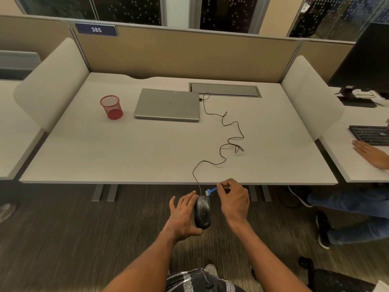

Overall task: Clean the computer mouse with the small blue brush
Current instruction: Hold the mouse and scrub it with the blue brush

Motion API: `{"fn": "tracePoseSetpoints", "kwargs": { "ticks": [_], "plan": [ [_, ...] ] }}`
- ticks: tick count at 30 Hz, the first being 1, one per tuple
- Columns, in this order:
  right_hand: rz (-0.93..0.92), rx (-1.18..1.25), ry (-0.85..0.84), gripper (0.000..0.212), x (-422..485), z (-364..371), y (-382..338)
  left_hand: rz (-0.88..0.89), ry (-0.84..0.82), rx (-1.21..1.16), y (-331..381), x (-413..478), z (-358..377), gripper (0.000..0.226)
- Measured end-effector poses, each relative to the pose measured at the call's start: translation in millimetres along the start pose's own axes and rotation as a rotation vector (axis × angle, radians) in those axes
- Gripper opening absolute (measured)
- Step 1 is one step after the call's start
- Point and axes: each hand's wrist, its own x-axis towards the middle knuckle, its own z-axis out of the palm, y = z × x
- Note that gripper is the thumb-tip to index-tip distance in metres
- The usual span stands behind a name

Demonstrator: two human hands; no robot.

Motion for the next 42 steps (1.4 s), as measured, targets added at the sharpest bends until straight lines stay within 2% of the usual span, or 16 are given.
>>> {"fn": "tracePoseSetpoints", "kwargs": {
  "ticks": [8, 12, 14, 20, 25, 29, 31, 36, 39, 42],
  "plan": [
    [0.088, 0.079, -0.119, 0.008, 7.2, -0.2, -1.3, 0.001, 0.003, -0.002, 0.7, 0.0, -0.2, 0.124],
    [0.035, -0.006, 0.001, 0.008, 4.8, -2.5, -0.6, 0.004, -0.003, 0.004, 1.6, 0.0, 0.3, 0.124],
    [0.053, 0.047, 0.021, 0.008, 4.7, -3.6, -0.3, 0.004, 0.002, 0.004, 0.8, -1.0, 0.5, 0.123],
    [0.118, 0.125, -0.165, 0.005, 5.0, -0.9, 5.6, -0.011, -0.003, 0.004, 1.8, -1.0, -0.5, 0.124],
    [0.037, 0.064, 0.016, 0.005, -0.3, -4.1, 11.4, -0.010, 0.010, -0.021, 0.4, -2.1, 0.7, 0.125],
    [0.121, 0.227, -0.042, 0.012, 3.3, -8.5, 16.2, -0.034, 0.022, -0.048, 0.9, -2.2, -0.3, 0.126],
    [0.184, 0.220, -0.073, 0.009, 4.2, -9.4, 20.0, -0.043, 0.028, -0.060, 1.5, -1.8, -1.0, 0.127],
    [0.228, 0.191, 0.021, 0.004, 5.2, -11.1, 29.0, -0.032, 0.022, -0.083, 0.4, -4.2, 0.9, 0.126],
    [0.249, 0.291, -0.053, 0.002, 7.5, -10.2, 28.1, -0.029, 0.017, -0.082, 1.1, -4.7, 0.9, 0.126],
    [0.294, 0.282, -0.081, 0.005, 7.5, -8.7, 26.1, -0.024, 0.016, -0.078, 2.7, -3.9, 0.4, 0.126]
  ]
}}
